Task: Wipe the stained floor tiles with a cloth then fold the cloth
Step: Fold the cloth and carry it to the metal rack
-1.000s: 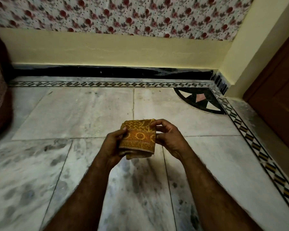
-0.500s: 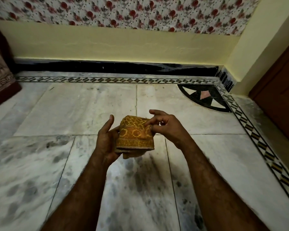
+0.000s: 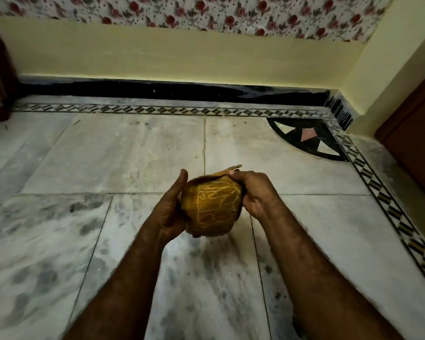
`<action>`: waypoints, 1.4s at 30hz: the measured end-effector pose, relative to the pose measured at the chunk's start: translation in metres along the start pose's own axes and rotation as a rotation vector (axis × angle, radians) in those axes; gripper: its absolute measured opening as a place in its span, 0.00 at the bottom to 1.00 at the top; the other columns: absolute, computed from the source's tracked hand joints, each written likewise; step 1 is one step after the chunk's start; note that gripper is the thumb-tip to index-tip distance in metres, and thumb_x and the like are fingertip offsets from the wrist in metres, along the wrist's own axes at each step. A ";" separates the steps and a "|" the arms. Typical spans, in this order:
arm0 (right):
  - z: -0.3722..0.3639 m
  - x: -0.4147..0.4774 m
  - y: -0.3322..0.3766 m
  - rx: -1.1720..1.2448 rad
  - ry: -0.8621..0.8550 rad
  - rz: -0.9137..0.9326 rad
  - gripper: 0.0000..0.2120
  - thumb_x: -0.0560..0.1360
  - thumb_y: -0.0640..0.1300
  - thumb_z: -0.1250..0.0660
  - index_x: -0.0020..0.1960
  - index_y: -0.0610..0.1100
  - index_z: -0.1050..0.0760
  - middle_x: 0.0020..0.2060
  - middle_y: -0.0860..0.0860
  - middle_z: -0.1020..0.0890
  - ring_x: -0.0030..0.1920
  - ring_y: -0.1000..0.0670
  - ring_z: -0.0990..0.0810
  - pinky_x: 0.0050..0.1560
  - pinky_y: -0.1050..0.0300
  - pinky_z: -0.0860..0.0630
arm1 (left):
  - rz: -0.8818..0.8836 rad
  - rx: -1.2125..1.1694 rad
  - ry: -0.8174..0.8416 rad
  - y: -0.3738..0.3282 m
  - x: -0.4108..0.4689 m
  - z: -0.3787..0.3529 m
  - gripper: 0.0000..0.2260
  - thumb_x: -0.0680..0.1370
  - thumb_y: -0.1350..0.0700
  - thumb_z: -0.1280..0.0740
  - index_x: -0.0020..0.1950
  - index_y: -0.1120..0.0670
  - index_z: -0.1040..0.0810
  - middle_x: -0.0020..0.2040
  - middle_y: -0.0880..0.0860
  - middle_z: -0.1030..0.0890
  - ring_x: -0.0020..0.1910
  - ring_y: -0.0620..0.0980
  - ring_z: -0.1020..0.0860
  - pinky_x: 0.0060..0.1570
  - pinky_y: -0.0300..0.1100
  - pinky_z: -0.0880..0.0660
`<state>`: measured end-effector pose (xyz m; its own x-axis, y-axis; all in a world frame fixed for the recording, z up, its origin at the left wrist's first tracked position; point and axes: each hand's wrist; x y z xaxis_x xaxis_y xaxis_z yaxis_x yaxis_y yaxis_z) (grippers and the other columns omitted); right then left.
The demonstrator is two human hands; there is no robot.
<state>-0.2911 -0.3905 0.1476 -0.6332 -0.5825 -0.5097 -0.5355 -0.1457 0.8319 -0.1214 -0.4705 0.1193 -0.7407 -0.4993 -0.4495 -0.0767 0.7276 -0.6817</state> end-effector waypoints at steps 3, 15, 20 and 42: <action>0.005 -0.001 0.000 0.031 0.075 -0.003 0.01 0.73 0.27 0.29 0.44 0.28 0.20 0.45 0.34 0.17 0.46 0.39 0.17 0.54 0.42 0.18 | 0.004 0.068 -0.013 0.000 0.002 0.005 0.26 0.75 0.38 0.30 0.65 0.56 0.19 0.63 0.61 0.18 0.62 0.63 0.19 0.59 0.62 0.22; 0.017 -0.003 -0.004 -0.509 0.332 0.098 0.26 0.66 0.21 0.30 0.57 0.43 0.19 0.50 0.42 0.18 0.49 0.43 0.19 0.54 0.44 0.18 | -0.113 0.132 -0.266 -0.003 0.013 -0.001 0.11 0.76 0.63 0.28 0.58 0.64 0.20 0.52 0.63 0.16 0.49 0.61 0.17 0.45 0.53 0.18; 0.018 -0.001 -0.003 -0.547 0.304 0.205 0.22 0.64 0.21 0.28 0.51 0.41 0.16 0.48 0.43 0.15 0.48 0.45 0.17 0.45 0.55 0.18 | -0.236 0.335 -0.186 -0.013 0.010 0.001 0.32 0.72 0.73 0.29 0.71 0.49 0.28 0.52 0.62 0.19 0.50 0.59 0.18 0.43 0.49 0.18; 0.023 -0.022 0.027 -0.055 0.238 0.322 0.18 0.74 0.43 0.24 0.61 0.40 0.20 0.51 0.45 0.13 0.47 0.49 0.13 0.48 0.51 0.16 | -0.470 0.543 -0.145 -0.038 0.013 -0.047 0.08 0.82 0.51 0.35 0.60 0.50 0.24 0.54 0.51 0.19 0.52 0.51 0.20 0.43 0.46 0.22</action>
<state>-0.3047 -0.3633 0.1766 -0.6134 -0.7732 -0.1610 -0.2961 0.0361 0.9545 -0.1591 -0.4823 0.1664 -0.6123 -0.7860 -0.0854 0.0047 0.1044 -0.9945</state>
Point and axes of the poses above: each hand's wrist, its own x-axis towards the middle knuckle, its own z-axis out of the back of the hand, y = z × x
